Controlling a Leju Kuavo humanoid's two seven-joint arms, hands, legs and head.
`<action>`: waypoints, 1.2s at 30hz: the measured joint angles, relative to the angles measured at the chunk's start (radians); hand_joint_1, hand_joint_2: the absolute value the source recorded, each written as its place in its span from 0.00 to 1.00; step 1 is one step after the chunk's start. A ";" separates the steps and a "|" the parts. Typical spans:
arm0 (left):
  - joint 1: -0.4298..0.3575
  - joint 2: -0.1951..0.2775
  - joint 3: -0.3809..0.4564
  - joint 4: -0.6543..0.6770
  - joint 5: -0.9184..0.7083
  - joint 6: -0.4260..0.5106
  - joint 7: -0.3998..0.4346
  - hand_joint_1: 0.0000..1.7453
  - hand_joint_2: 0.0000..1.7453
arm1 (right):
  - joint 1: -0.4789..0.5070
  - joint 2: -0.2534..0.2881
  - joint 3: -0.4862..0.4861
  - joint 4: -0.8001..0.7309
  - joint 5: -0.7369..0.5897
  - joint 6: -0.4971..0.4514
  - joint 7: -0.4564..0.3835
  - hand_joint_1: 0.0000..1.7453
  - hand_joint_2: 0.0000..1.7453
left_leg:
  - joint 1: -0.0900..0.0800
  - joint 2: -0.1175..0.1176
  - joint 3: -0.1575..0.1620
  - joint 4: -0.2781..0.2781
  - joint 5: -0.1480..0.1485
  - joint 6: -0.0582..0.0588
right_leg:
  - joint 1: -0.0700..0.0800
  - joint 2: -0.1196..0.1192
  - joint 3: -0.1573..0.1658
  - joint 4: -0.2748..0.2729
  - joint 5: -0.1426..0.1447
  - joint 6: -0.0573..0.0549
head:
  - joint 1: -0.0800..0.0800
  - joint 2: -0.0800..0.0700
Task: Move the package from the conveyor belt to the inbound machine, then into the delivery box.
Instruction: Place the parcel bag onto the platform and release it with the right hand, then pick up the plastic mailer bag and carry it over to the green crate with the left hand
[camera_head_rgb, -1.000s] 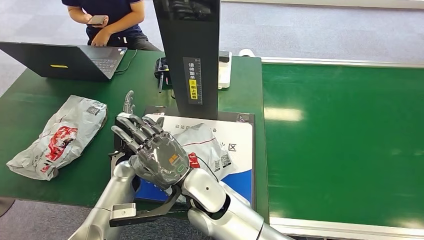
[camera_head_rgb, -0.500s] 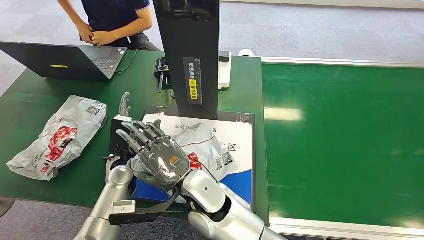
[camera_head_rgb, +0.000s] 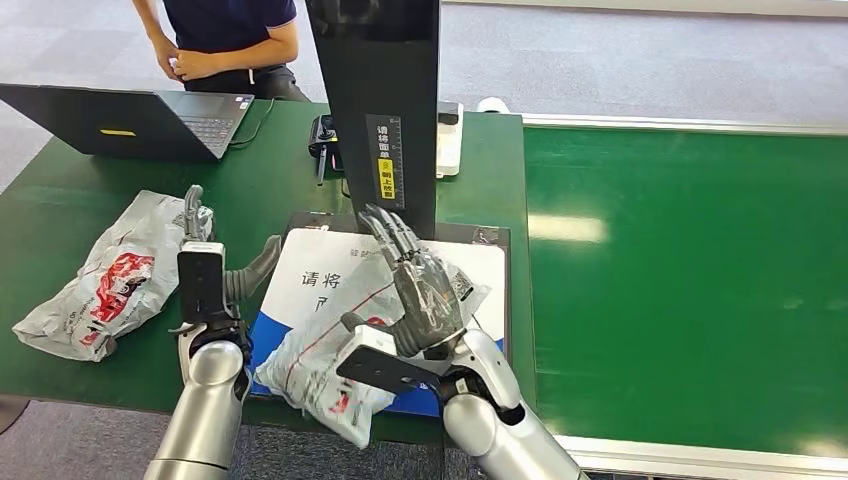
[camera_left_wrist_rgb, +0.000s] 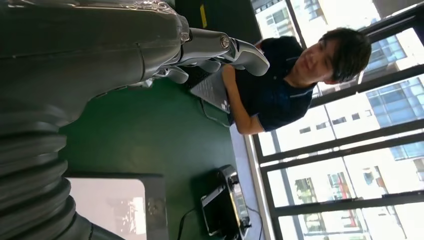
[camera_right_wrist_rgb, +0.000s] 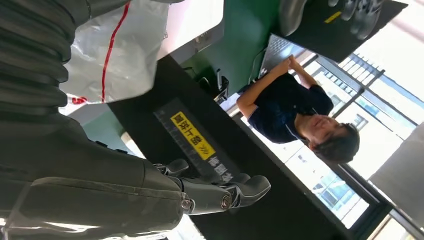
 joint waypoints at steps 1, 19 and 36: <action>0.010 0.006 0.006 -0.021 -0.005 0.004 0.000 0.00 1.00 | 0.017 -0.011 -0.016 -0.010 -0.029 -0.001 -0.020 0.00 1.00 | 0.000 0.000 0.000 0.000 0.000 0.000 | 0.000 0.000 0.000 0.000 0.000 0.000 | 0.000 0.000; 0.106 0.170 0.038 -0.281 -0.043 -0.015 -0.046 0.00 1.00 | 0.377 -0.146 -0.344 -0.268 -0.391 0.197 -0.347 0.00 1.00 | 0.000 0.000 0.000 -0.001 0.000 0.000 | 0.000 0.000 0.000 0.000 -0.001 -0.001 | 0.000 0.000; 0.198 0.256 -0.228 -0.482 -0.526 -0.349 0.174 0.00 1.00 | 0.467 -0.148 -0.465 -0.372 -0.360 0.275 -0.359 0.00 1.00 | 0.000 0.000 0.000 -0.001 0.000 0.000 | 0.000 0.000 -0.001 0.000 -0.001 -0.001 | 0.000 0.000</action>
